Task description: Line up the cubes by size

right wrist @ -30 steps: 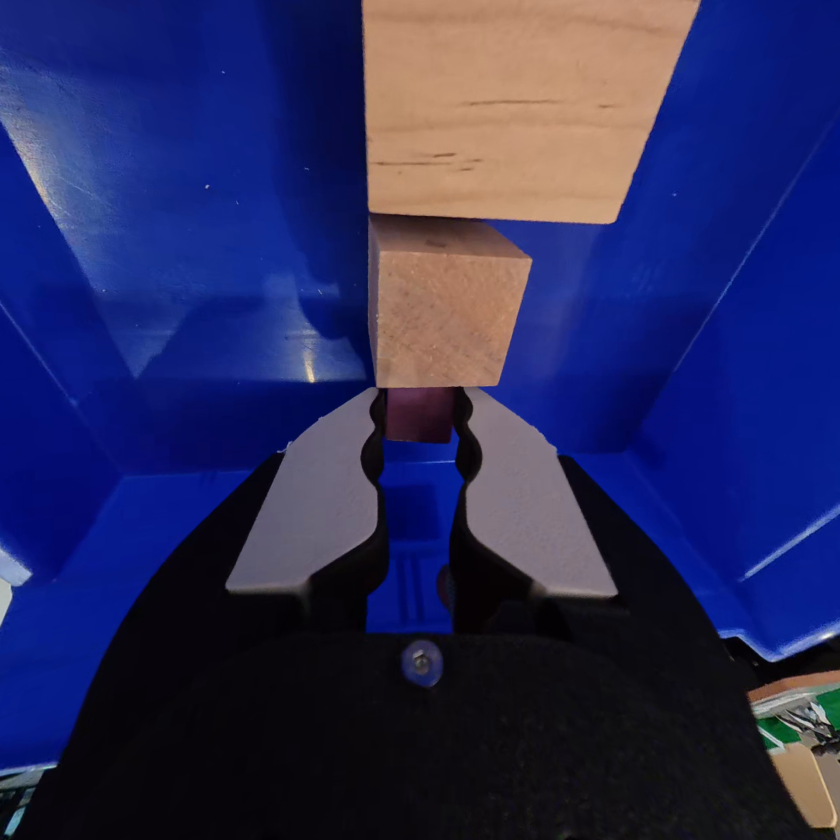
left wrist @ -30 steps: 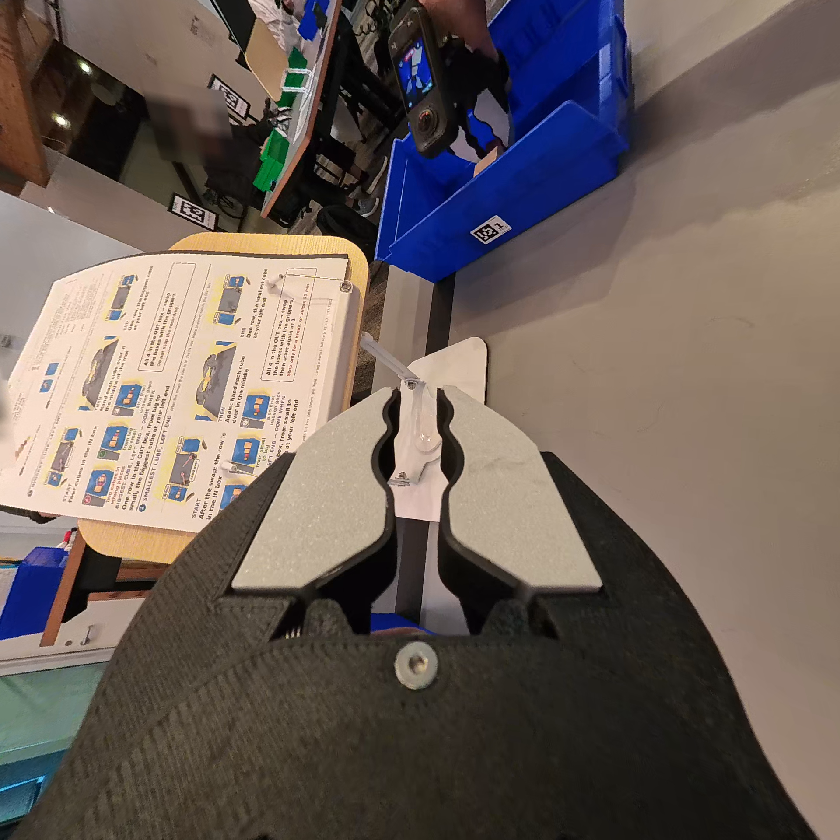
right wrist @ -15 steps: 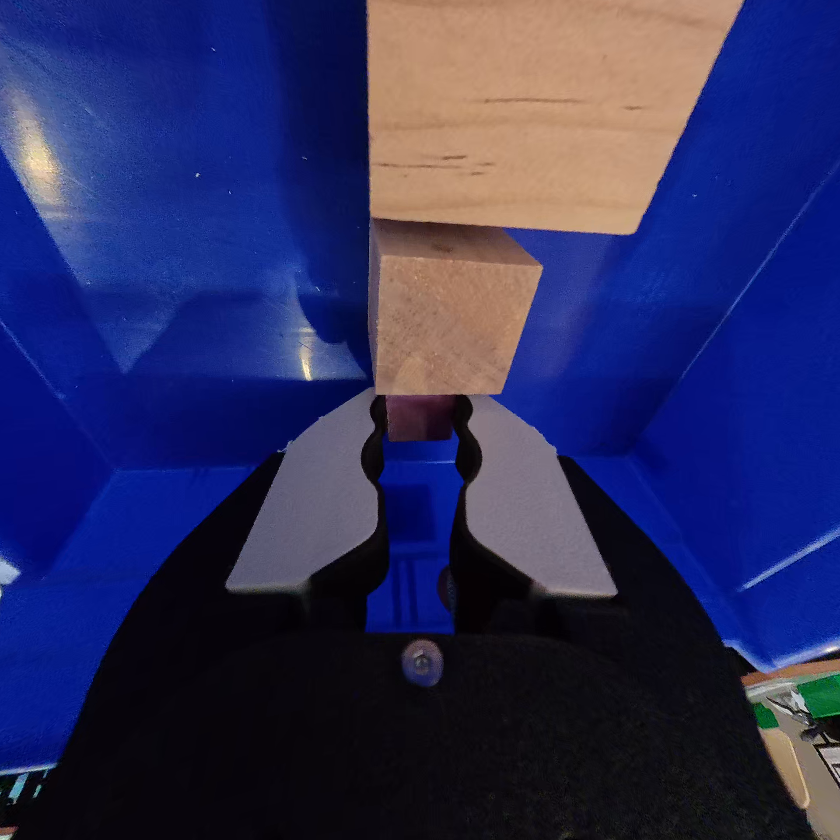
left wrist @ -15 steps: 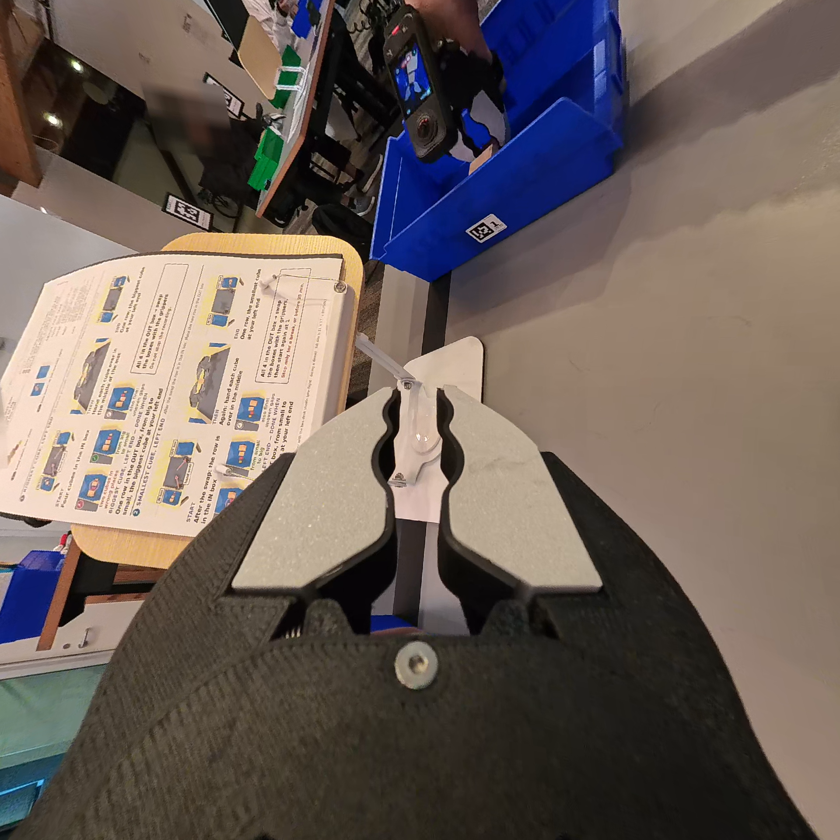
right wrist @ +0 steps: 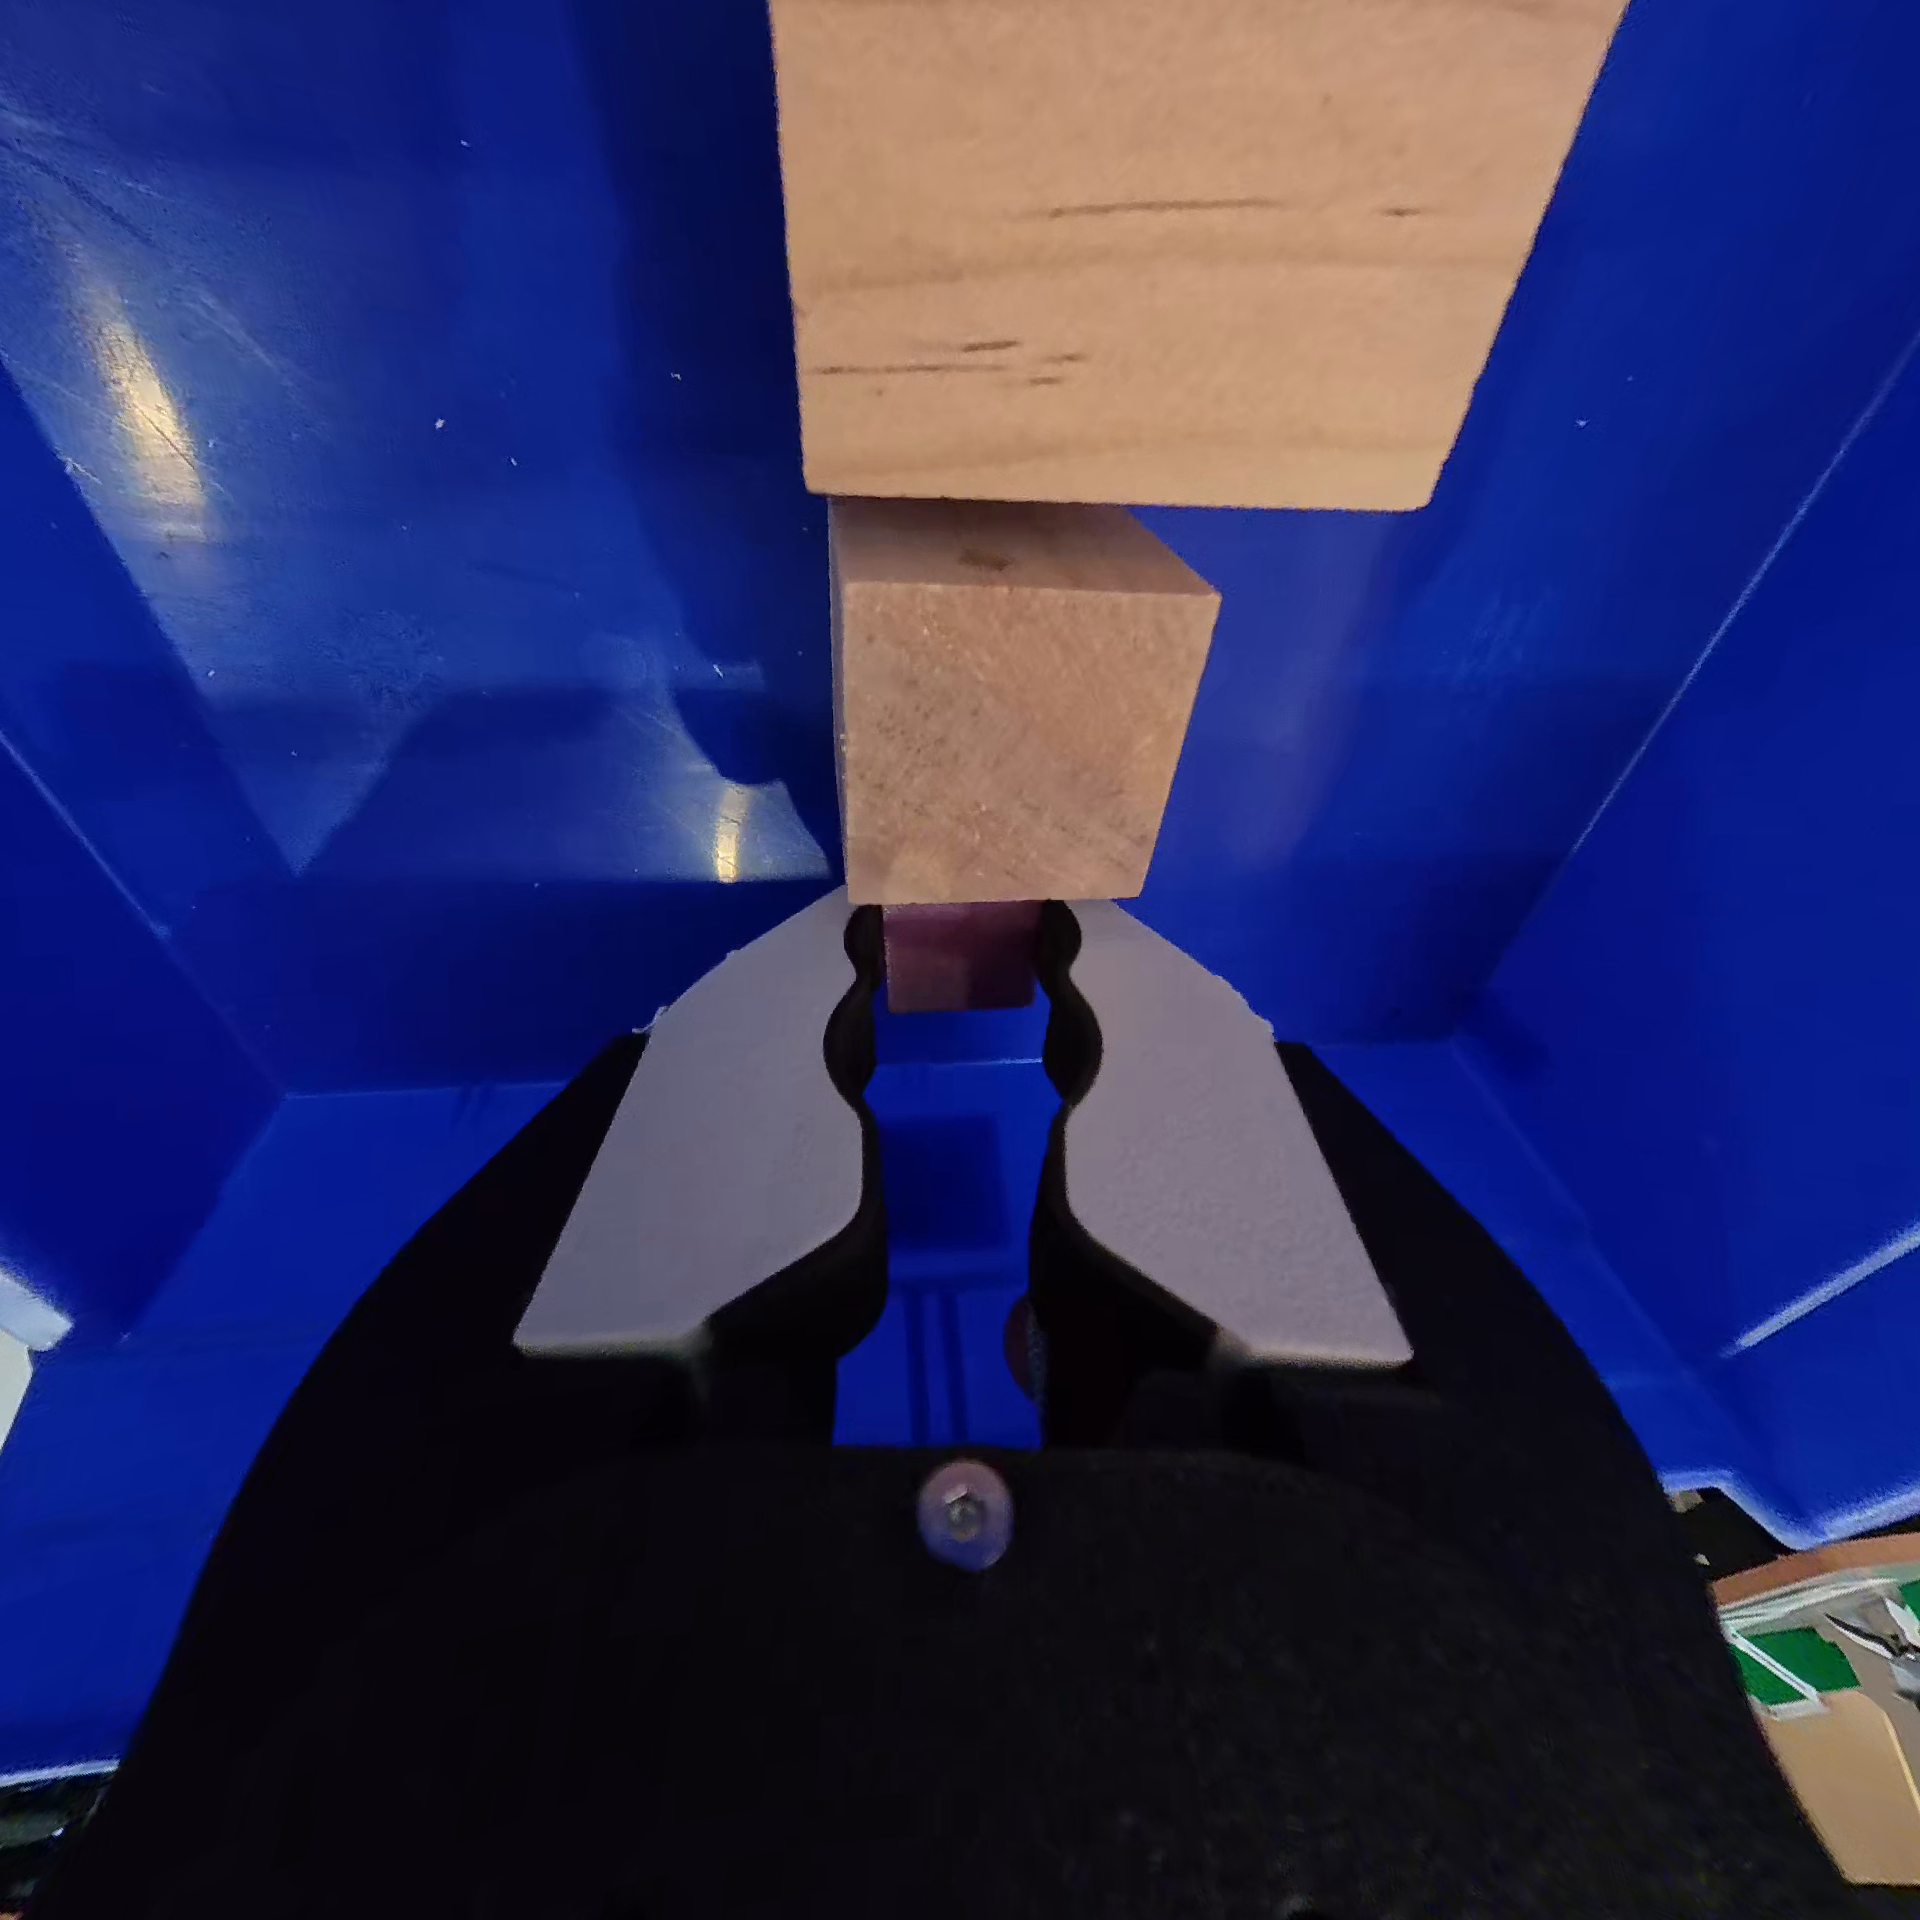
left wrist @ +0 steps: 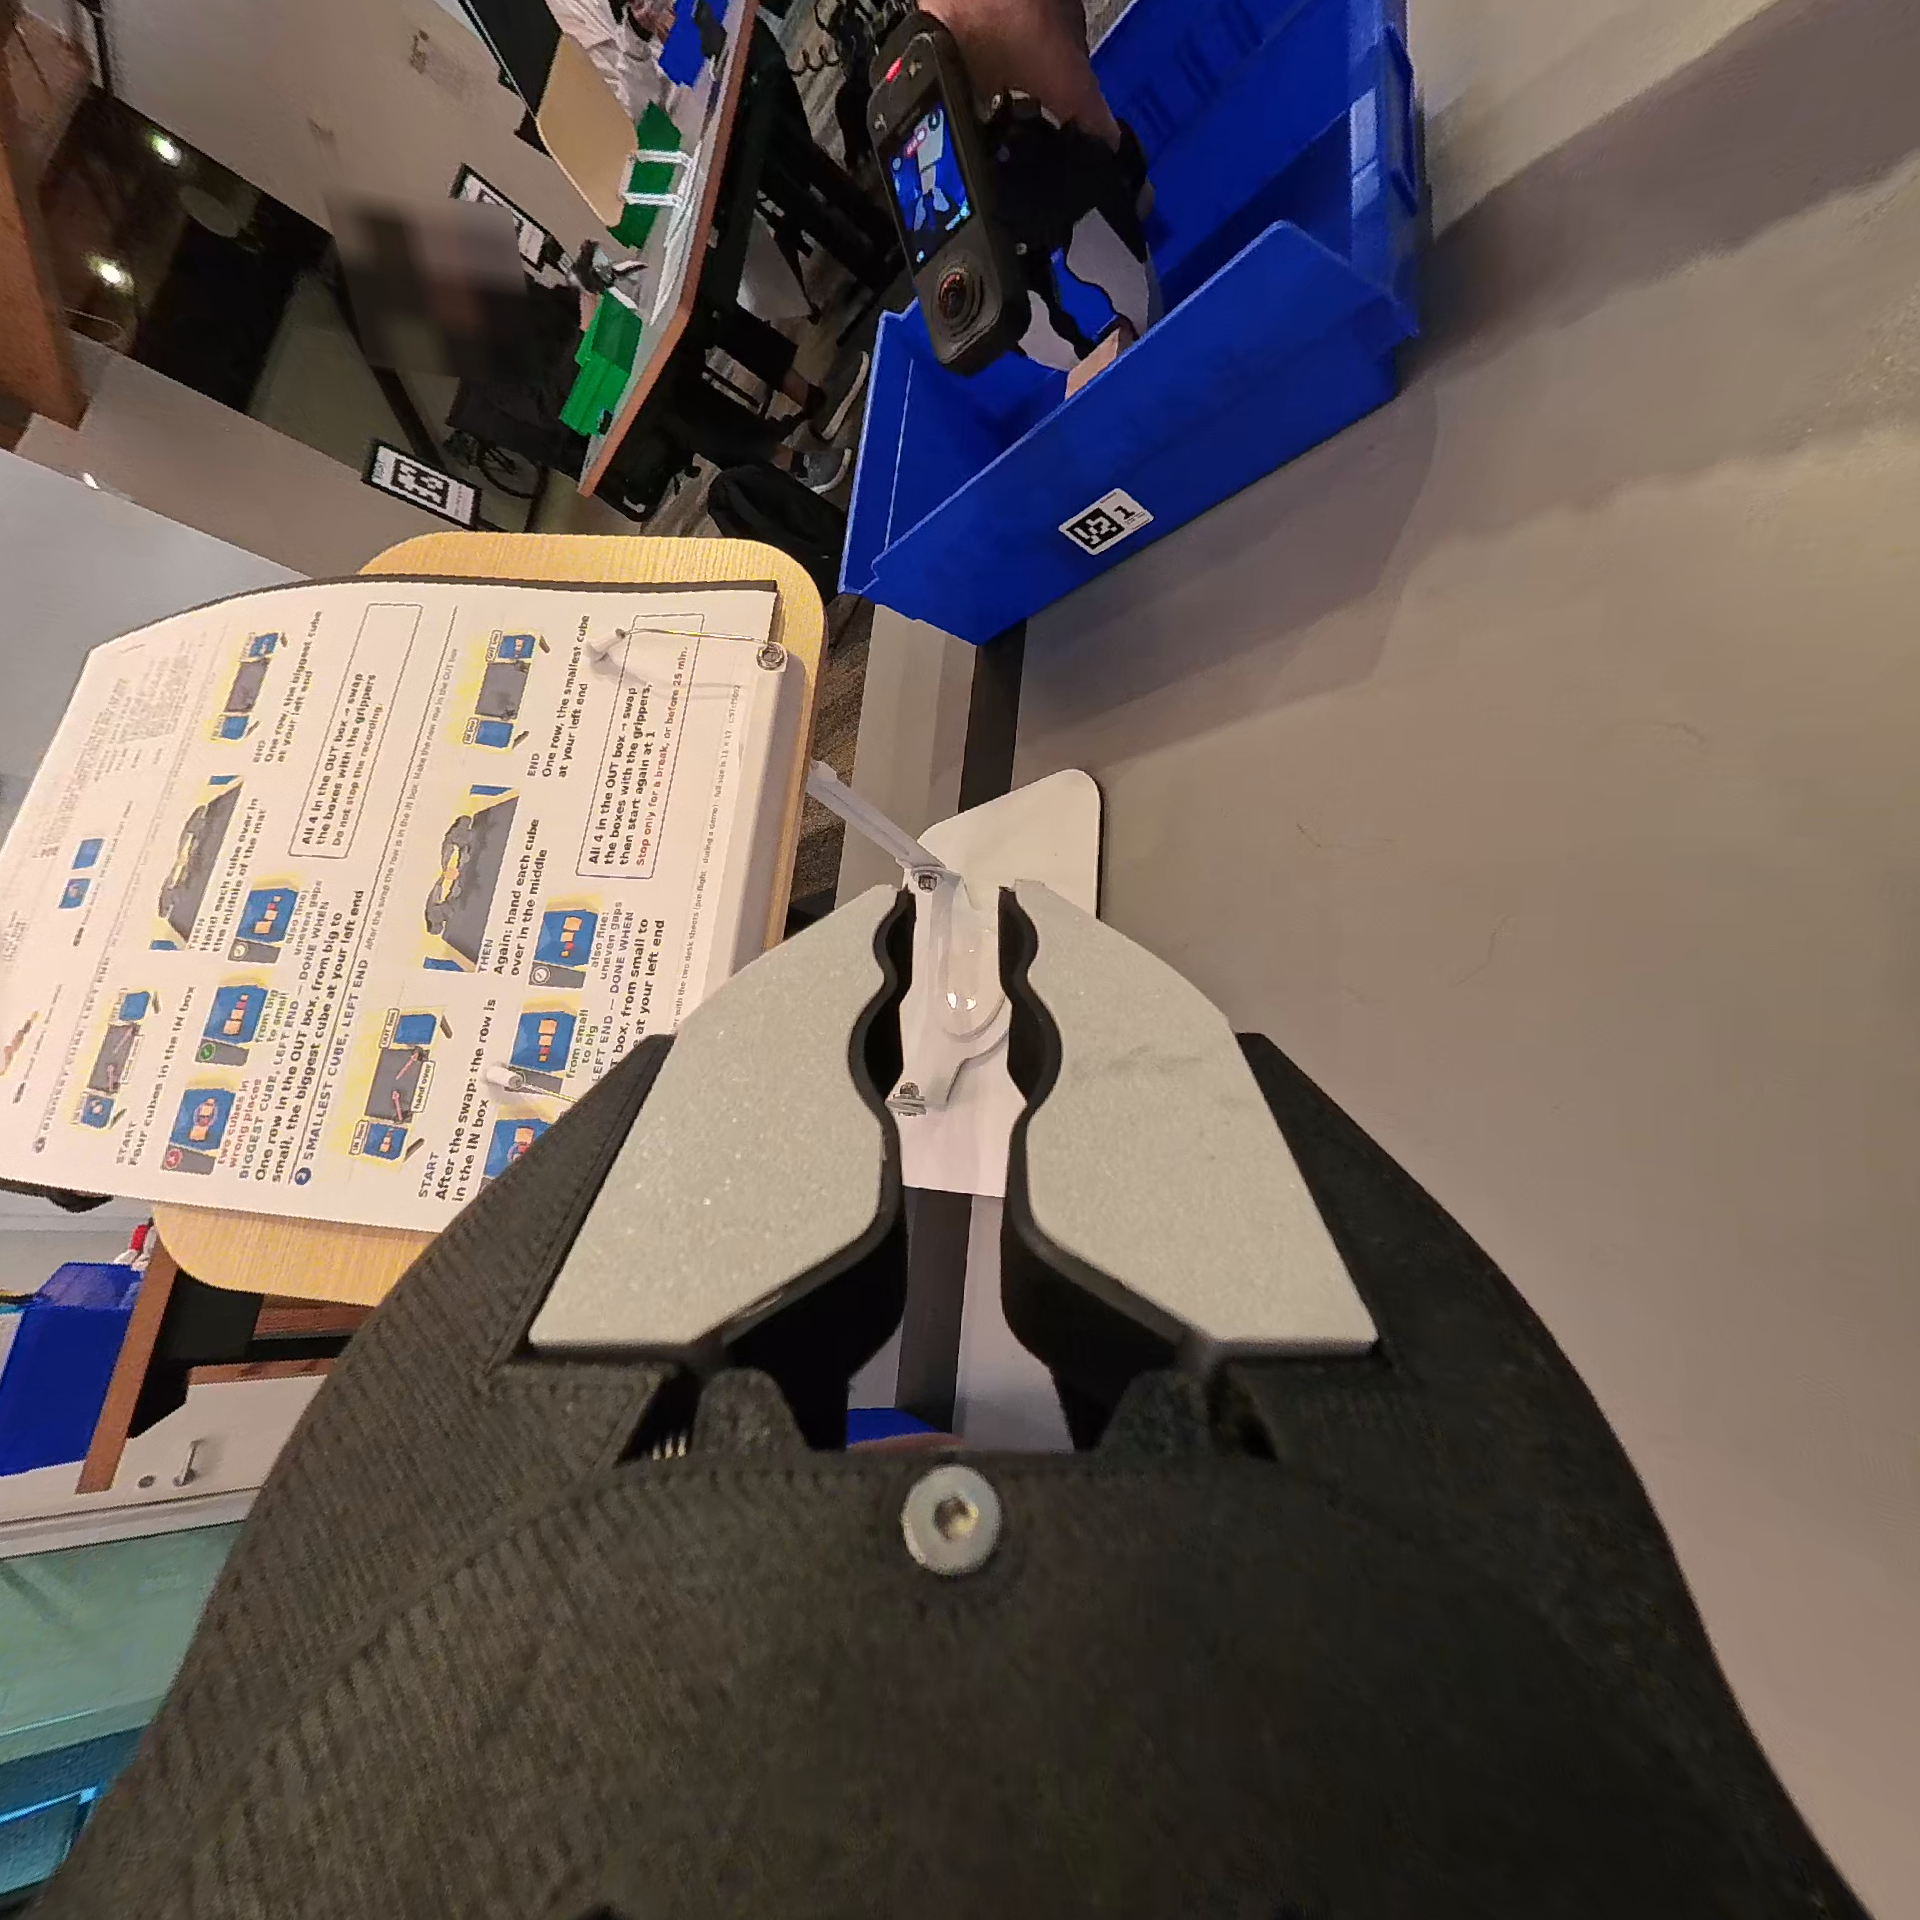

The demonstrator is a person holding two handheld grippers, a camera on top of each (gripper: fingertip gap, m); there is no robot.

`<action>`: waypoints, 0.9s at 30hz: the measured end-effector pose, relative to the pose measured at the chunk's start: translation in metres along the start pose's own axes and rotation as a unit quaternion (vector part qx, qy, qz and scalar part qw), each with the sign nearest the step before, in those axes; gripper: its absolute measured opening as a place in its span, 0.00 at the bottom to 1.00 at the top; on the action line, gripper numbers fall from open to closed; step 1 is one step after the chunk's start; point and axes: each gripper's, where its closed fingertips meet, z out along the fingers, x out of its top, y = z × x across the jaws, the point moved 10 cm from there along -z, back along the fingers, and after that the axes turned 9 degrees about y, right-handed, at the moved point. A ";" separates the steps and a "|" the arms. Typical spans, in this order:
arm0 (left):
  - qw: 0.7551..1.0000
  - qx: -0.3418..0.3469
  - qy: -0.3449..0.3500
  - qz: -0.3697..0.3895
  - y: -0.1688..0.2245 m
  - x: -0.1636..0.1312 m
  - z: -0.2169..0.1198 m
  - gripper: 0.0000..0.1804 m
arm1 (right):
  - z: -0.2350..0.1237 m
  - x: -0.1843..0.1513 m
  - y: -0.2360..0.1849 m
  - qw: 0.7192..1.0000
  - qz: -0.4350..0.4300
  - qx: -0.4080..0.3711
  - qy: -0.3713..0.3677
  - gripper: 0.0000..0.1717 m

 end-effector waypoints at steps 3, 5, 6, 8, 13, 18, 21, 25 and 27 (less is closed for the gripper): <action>1.000 -0.002 0.000 0.000 0.000 0.000 0.000 0.08 | 0.000 0.000 0.000 1.000 0.004 0.004 0.009 0.18; 1.000 -0.003 0.000 0.000 0.000 0.000 0.000 0.08 | 0.001 0.000 0.000 1.000 0.007 0.007 0.006 0.20; 1.000 -0.003 0.000 0.000 0.000 0.000 0.000 0.08 | 0.001 0.000 -0.001 1.000 0.007 0.010 0.007 0.21; 1.000 -0.004 0.000 0.000 0.000 0.000 0.000 0.08 | 0.000 0.000 -0.001 1.000 0.007 0.007 0.004 0.21; 1.000 -0.004 0.000 0.000 0.000 0.000 0.000 0.08 | -0.012 -0.002 0.000 1.000 0.013 -0.015 0.005 0.25; 1.000 0.004 0.002 -0.001 -0.002 0.000 -0.003 0.10 | -0.058 -0.001 -0.006 0.995 0.019 -0.093 0.016 0.27; 1.000 0.012 0.001 -0.001 -0.004 0.000 -0.007 0.11 | -0.094 0.001 -0.022 0.985 0.036 -0.167 0.032 0.25; 1.000 0.023 -0.002 -0.001 -0.008 0.000 -0.013 0.12 | -0.132 0.027 -0.064 0.964 0.040 -0.248 0.084 0.23; 1.000 0.030 -0.006 0.000 -0.010 0.000 -0.017 0.13 | -0.143 0.046 -0.089 0.954 0.028 -0.284 0.089 0.21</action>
